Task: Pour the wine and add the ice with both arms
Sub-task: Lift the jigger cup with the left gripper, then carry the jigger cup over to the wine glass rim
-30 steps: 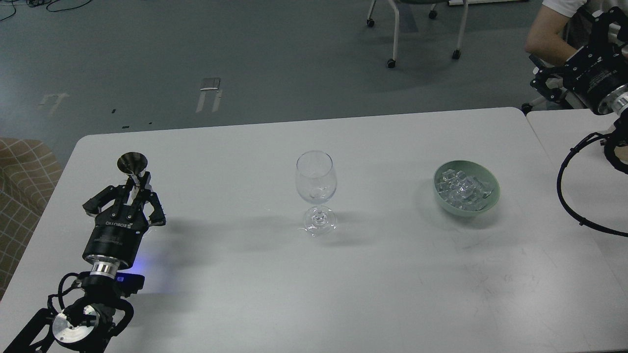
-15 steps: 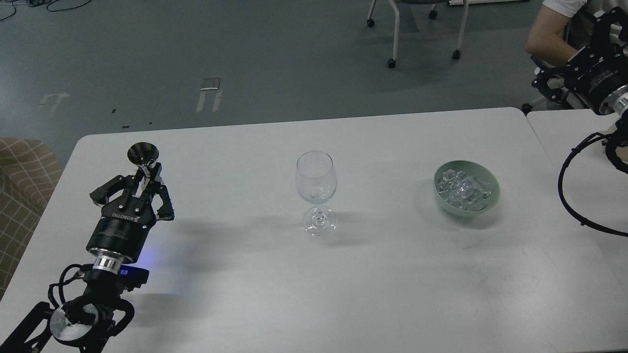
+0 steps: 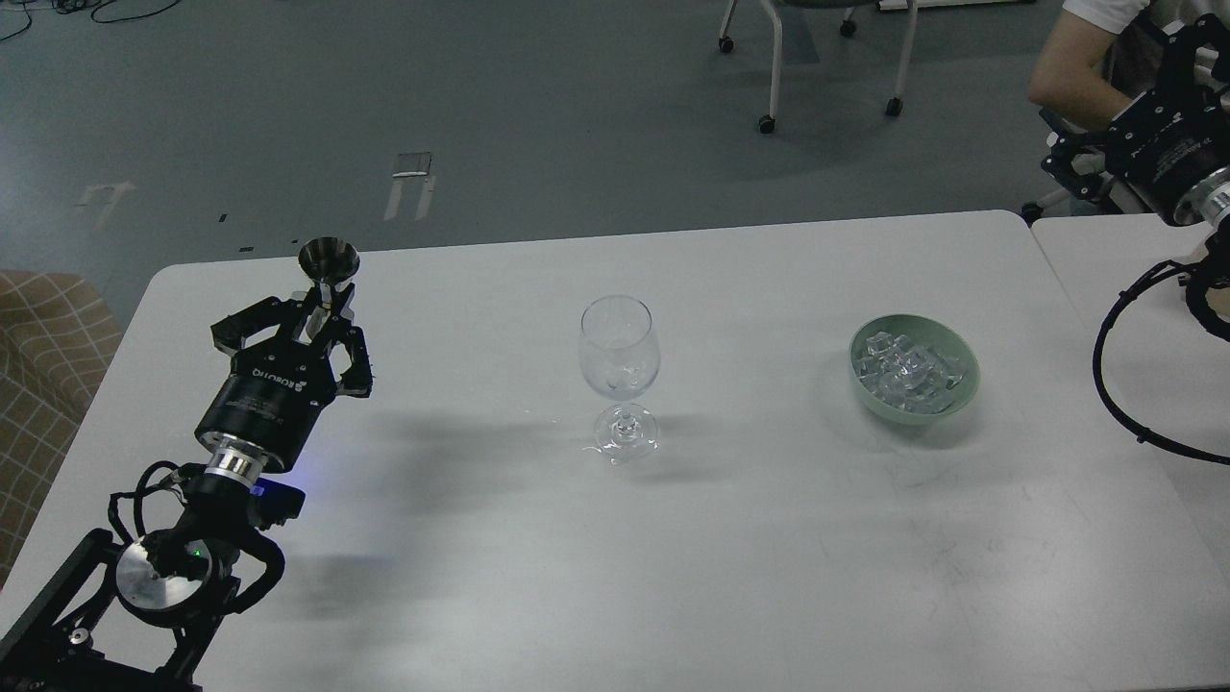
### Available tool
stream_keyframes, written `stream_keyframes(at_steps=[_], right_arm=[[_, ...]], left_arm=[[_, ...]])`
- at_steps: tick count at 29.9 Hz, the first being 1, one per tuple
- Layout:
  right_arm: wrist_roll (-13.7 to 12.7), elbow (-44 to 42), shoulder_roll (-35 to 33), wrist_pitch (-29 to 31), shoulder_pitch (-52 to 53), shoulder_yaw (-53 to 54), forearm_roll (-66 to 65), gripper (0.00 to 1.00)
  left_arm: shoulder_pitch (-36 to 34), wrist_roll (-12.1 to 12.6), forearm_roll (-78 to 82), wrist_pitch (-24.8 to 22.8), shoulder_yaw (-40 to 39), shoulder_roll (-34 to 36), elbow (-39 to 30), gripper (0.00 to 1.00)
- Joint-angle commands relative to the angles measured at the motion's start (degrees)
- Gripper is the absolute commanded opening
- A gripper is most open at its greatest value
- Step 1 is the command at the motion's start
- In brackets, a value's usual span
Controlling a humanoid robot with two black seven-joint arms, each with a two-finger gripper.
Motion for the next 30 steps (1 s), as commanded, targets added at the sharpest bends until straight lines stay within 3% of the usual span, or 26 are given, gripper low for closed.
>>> stream_keyframes(at_steps=[1,16,30], right_arm=[[-0.1,-0.2,-0.3,0.1,-0.1,0.0,-0.1,1.0],[-0.1,-0.7,-1.0,0.2,-1.1,-0.1,-0.1,1.0],[-0.1,-0.2,-1.2,0.1,-1.1,0.0,-0.1,1.0]], left_arm=[[-2.8,0.5,0.0,2.3,2.2,-0.2,-1.1,0.0],[-9.2,1.1,0.1,4.6,13.6,-0.2,-2.6,0.0],[-10.1,1.6,4.8,7.5,16.1,-0.4,-4.4,0.0]])
